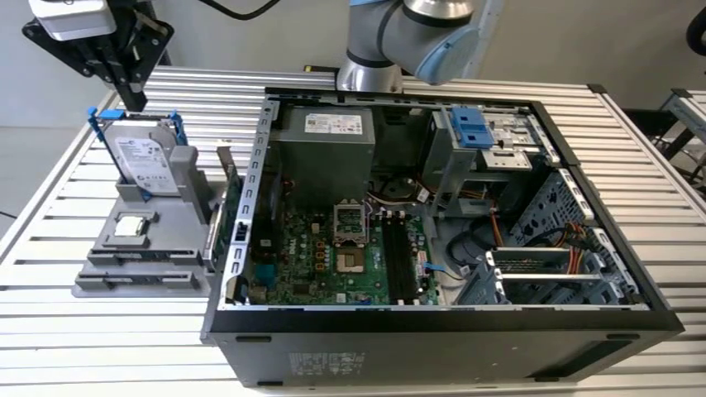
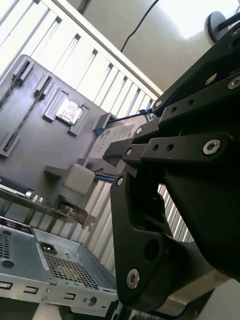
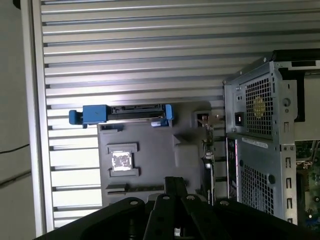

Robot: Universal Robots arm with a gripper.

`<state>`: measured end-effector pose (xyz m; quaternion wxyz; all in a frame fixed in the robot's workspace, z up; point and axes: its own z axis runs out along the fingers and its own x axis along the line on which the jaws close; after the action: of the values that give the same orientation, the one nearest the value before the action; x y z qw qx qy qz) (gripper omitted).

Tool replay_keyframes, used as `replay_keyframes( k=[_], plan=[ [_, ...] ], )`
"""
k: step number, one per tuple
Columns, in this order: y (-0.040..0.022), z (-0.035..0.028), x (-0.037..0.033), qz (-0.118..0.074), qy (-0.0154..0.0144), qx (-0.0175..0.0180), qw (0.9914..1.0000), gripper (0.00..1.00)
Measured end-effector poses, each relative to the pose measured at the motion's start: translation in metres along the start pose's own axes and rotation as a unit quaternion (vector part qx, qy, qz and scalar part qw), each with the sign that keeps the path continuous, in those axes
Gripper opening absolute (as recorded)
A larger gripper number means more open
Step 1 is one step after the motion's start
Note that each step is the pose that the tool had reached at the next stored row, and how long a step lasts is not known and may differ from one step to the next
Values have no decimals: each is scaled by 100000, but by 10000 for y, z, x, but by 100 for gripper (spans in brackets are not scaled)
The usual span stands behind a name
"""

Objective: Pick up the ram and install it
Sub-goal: 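Reach for the ram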

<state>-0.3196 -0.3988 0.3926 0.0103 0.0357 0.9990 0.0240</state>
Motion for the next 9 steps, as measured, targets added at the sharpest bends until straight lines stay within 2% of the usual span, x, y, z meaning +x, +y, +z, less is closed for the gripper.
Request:
replay_keyframes(
  k=[4, 9],
  plan=[
    [-4, -1, 49, 0, 0, 2, 100000, 0],
    [-10, -3, 141, 1, 5, -20, 100000, 0]
  ],
)
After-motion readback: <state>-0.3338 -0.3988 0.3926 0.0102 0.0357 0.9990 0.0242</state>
